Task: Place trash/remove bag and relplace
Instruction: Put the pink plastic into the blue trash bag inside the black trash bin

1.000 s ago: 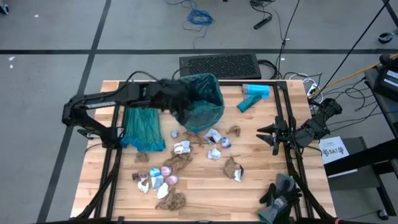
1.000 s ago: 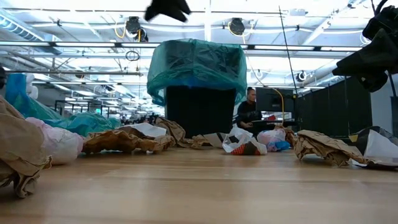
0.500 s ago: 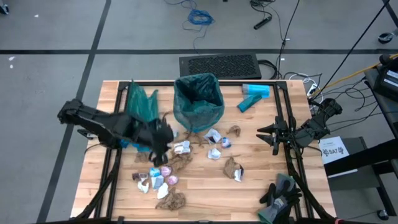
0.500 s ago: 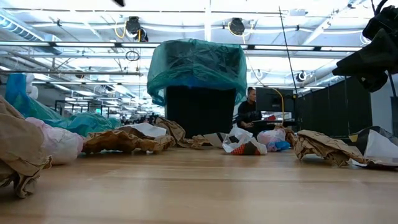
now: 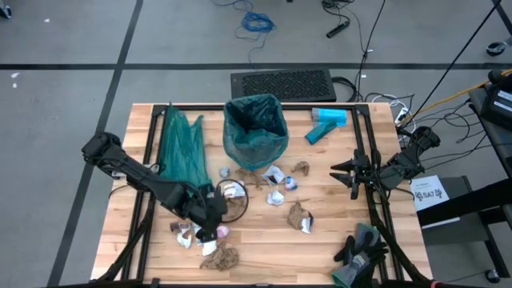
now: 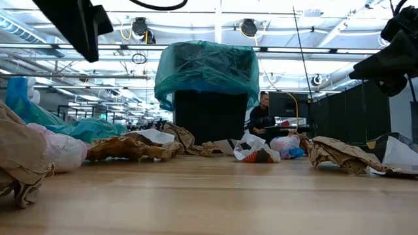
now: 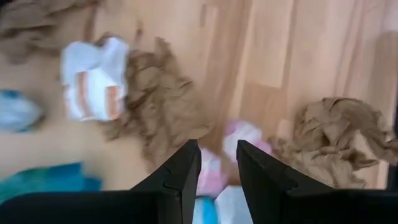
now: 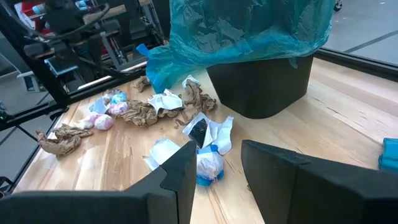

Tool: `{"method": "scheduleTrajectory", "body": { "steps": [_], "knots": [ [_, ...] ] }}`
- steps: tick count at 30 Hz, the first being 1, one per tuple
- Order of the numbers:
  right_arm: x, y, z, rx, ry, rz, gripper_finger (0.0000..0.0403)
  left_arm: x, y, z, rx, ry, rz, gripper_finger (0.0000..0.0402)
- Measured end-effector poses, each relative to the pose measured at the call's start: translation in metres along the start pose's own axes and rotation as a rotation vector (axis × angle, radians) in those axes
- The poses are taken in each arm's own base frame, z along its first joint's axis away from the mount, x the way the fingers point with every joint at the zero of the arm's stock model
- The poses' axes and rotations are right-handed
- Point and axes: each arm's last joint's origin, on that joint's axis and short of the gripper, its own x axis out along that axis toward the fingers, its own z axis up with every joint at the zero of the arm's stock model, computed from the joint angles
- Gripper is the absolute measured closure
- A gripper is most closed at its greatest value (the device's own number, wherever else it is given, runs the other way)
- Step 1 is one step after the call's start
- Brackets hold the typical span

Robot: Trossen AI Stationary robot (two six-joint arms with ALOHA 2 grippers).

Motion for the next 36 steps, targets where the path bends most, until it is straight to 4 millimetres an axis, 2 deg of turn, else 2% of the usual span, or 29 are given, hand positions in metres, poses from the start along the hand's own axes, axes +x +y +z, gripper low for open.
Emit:
{"method": "scheduleTrajectory", "body": {
  "steps": [12, 17, 24, 27, 31, 36],
  "knots": [
    [0.0, 0.0, 0.0, 0.0, 0.0, 0.0, 0.0282, 0.054, -0.027, -0.019, 0.119, 0.097, -0.067, 0.029],
    [0.0, 0.0, 0.0, -0.001, 0.0, 0.0, 0.0282, 0.073, -0.031, -0.025, 0.132, 0.148, -0.045, 0.029],
    [0.0, 0.0, 0.0, -0.001, 0.001, 0.0, 0.0282, 0.097, -0.037, -0.024, 0.13, 0.134, -0.046, 0.0291],
    [0.0, 0.0, 0.0, 0.0, 0.0, 0.0, 0.0282, 0.106, -0.039, -0.023, 0.125, 0.119, -0.051, 0.0315],
    [0.0, 0.0, 0.0, 0.0, 0.0, 0.0, 0.0282, 0.113, -0.039, -0.021, 0.111, 0.117, -0.05, 0.0387],
    [0.0, 0.0, 0.0, 0.0, 0.0, 0.0, 0.0282, 0.109, -0.036, -0.015, 0.047, 0.103, -0.046, 0.0397]
  ]
}}
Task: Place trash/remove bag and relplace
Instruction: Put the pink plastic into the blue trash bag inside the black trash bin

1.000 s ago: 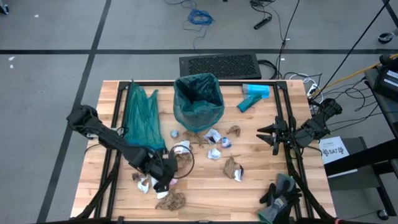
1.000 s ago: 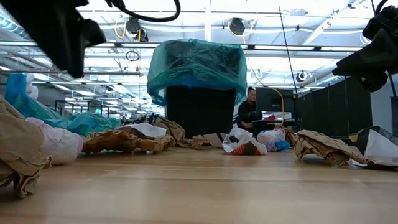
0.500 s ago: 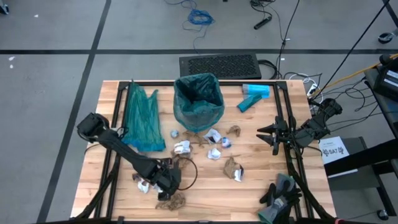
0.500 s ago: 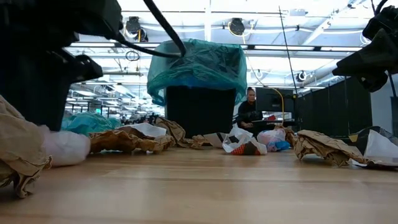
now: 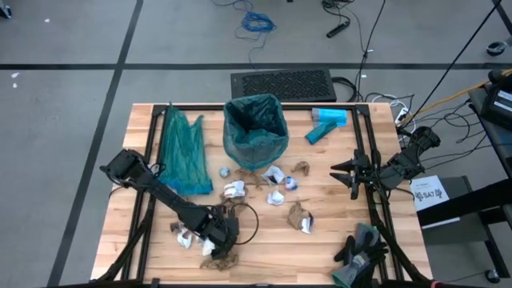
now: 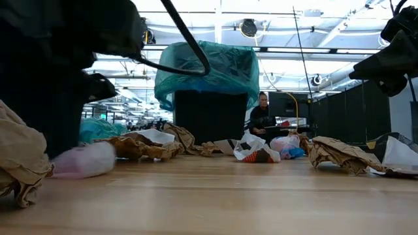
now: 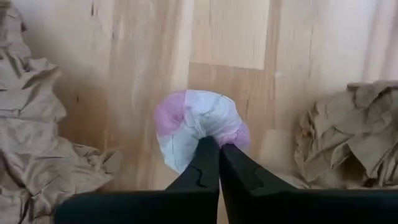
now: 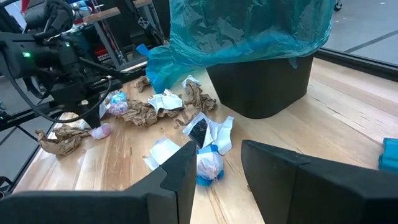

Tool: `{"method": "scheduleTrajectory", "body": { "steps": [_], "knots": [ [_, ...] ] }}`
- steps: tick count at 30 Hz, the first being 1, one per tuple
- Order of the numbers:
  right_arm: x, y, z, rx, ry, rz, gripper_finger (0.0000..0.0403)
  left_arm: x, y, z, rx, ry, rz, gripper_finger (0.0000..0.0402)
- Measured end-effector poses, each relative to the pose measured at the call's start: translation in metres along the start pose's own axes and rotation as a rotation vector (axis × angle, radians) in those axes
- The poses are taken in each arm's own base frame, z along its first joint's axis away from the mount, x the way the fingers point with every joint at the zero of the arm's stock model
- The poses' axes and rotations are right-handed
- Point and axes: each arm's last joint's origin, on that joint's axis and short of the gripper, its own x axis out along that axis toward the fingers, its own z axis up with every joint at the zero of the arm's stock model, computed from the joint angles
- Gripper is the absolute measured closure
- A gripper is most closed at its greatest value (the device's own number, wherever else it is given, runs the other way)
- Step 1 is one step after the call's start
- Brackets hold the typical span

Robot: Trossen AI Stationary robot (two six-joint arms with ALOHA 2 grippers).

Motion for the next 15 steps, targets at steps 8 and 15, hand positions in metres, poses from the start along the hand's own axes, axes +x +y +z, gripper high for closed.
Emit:
{"method": "scheduleTrajectory", "body": {
  "steps": [8, 15],
  "knots": [
    [0.0, 0.0, 0.0, 0.0, 0.0, 0.0, 0.0282, -0.029, -0.002, 0.026, -0.037, -0.078, -0.04, 0.04],
    [0.0, 0.0, 0.0, 0.0, 0.0, 0.0, 0.0282, -0.062, 0.006, 0.066, -0.109, -0.132, -0.083, 0.0401]
  ]
}}
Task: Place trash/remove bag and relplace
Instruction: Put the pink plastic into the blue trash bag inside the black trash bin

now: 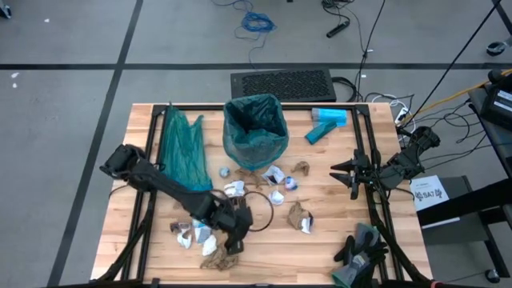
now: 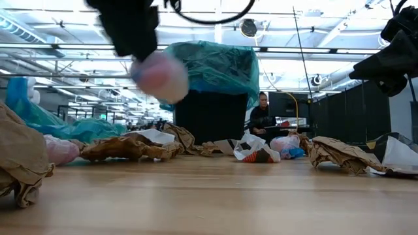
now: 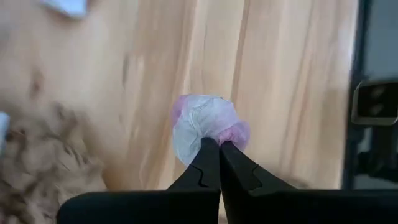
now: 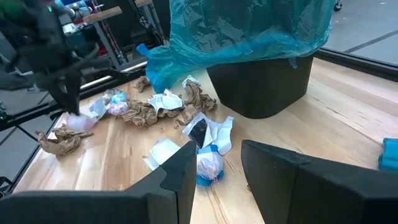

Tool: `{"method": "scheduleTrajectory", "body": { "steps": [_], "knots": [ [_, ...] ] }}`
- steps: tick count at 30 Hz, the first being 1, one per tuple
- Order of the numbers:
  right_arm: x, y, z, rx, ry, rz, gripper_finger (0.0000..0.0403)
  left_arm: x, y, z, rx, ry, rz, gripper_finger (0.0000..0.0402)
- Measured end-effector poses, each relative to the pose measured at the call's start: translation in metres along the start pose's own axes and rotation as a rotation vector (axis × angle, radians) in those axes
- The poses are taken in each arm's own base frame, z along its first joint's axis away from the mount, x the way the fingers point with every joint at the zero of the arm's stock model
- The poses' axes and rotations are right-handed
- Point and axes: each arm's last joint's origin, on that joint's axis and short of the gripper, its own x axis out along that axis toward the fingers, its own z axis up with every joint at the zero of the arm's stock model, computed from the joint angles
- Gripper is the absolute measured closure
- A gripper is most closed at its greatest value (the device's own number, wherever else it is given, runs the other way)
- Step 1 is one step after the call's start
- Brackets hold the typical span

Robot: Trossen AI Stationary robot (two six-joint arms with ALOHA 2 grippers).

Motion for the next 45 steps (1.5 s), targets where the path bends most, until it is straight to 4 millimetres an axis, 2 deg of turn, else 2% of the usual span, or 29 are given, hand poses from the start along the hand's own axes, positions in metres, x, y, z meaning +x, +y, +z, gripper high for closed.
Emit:
{"method": "scheduleTrajectory", "body": {
  "steps": [8, 13, 17, 22, 31, 36, 41, 45],
  "knots": [
    [0.0, 0.0, 0.0, 0.0, 0.0, 0.0, 0.0282, -0.047, 0.012, 0.052, -0.003, -0.077, 0.051, 0.0401],
    [0.0, 0.0, 0.0, 0.0, 0.0, 0.0, 0.0282, -0.082, 0.026, 0.084, -0.033, -0.182, 0.112, 0.0401],
    [0.0, 0.0, 0.0, 0.0, 0.0, 0.0, 0.0282, -0.106, 0.044, 0.107, -0.042, -0.28, 0.151, 0.0401],
    [0.0, 0.0, 0.0, 0.0, 0.0, 0.0, 0.0282, -0.128, 0.075, 0.128, -0.124, -0.342, 0.194, 0.0401],
    [0.0, 0.0, 0.0, 0.0, 0.0, 0.0, 0.0282, -0.16, 0.133, 0.143, -0.242, -0.359, 0.365, 0.0401],
    [0.0, 0.0, 0.0, 0.0, 0.0, 0.0, 0.0282, -0.176, 0.158, 0.147, -0.298, -0.407, 0.49, 0.0401],
    [0.0, 0.0, 0.0, 0.0, 0.0, 0.0, 0.0282, -0.183, 0.178, 0.149, -0.357, -0.429, 0.578, 0.0381],
    [0.0, 0.0, 0.0, 0.0, 0.0, 0.0, 0.0282, -0.185, 0.192, 0.146, -0.386, -0.383, 0.563, 0.0359]
  ]
}}
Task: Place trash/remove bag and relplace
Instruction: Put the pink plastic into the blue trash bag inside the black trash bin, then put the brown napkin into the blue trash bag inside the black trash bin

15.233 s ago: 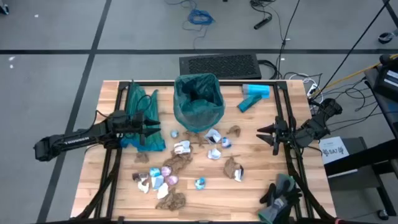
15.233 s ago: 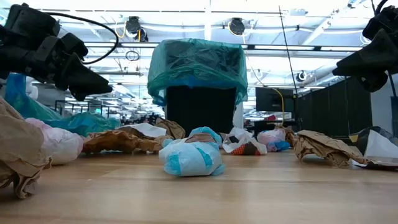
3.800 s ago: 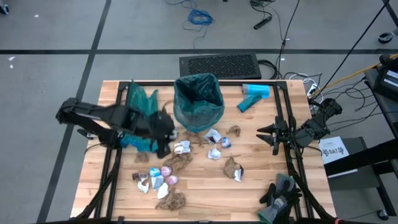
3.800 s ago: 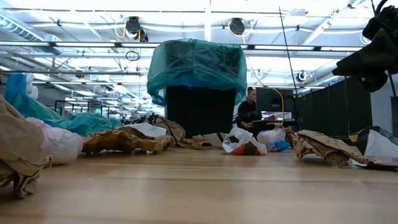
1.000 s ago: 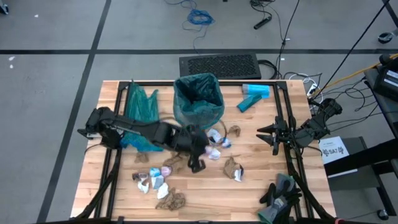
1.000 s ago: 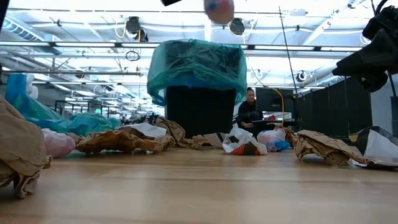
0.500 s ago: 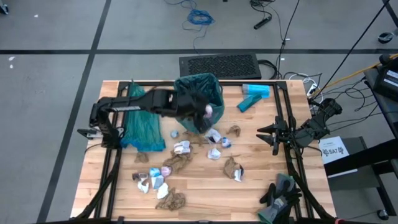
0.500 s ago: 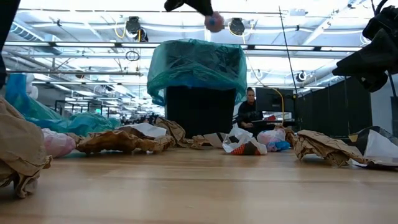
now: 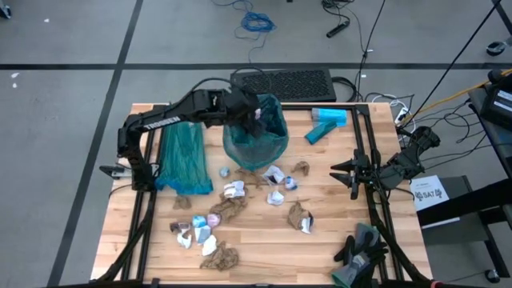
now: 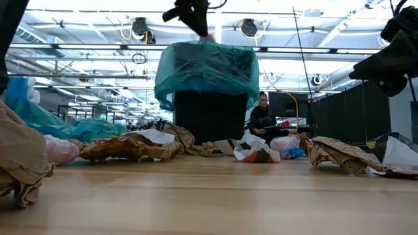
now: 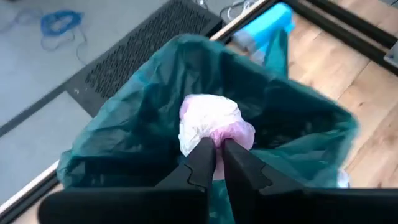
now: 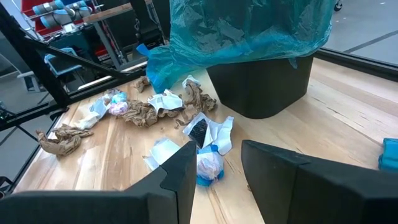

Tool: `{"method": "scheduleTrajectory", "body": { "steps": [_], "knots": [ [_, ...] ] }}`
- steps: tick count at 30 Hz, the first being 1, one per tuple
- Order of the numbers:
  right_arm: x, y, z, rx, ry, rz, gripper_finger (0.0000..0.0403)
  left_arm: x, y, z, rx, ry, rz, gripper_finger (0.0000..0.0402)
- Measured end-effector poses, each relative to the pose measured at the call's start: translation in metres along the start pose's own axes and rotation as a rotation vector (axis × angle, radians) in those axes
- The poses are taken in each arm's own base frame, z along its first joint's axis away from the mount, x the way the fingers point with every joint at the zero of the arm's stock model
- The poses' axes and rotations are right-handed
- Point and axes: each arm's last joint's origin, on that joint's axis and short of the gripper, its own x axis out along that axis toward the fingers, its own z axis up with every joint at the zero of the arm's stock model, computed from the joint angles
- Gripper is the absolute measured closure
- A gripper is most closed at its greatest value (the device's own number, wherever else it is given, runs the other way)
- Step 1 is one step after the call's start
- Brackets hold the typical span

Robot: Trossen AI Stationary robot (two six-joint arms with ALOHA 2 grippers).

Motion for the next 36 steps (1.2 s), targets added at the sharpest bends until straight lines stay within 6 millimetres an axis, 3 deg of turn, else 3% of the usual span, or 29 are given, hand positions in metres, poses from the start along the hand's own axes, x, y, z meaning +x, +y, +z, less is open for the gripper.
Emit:
{"method": "scheduleTrajectory", "body": {
  "steps": [6, 10, 13, 17, 26, 36],
  "knots": [
    [0.0, 0.0, 0.0, 0.0, 0.0, 0.0, 0.0282, 0.002, 0.005, -0.002, -0.042, 0.044, -0.004, 0.032],
    [0.0, 0.0, 0.0, 0.0, 0.0, 0.0, 0.0282, -0.003, 0.004, -0.002, -0.055, 0.084, -0.104, 0.0295],
    [0.0, 0.0, 0.0, 0.0, 0.0, 0.0, 0.0282, -0.009, -0.002, -0.006, -0.017, 0.141, -0.233, 0.0289],
    [0.0, 0.0, 0.0, 0.0, 0.0, 0.0, 0.0282, -0.024, -0.024, -0.02, 0.062, 0.159, -0.279, 0.0289],
    [0.0, 0.0, 0.0, 0.0, 0.0, 0.0, 0.0282, -0.071, -0.083, -0.078, 0.351, 0.139, -0.255, 0.0289],
    [0.0, 0.0, 0.0, 0.0, 0.0, 0.0, 0.0282, -0.073, -0.123, -0.175, 0.573, 0.315, -0.25, 0.0289]
  ]
}}
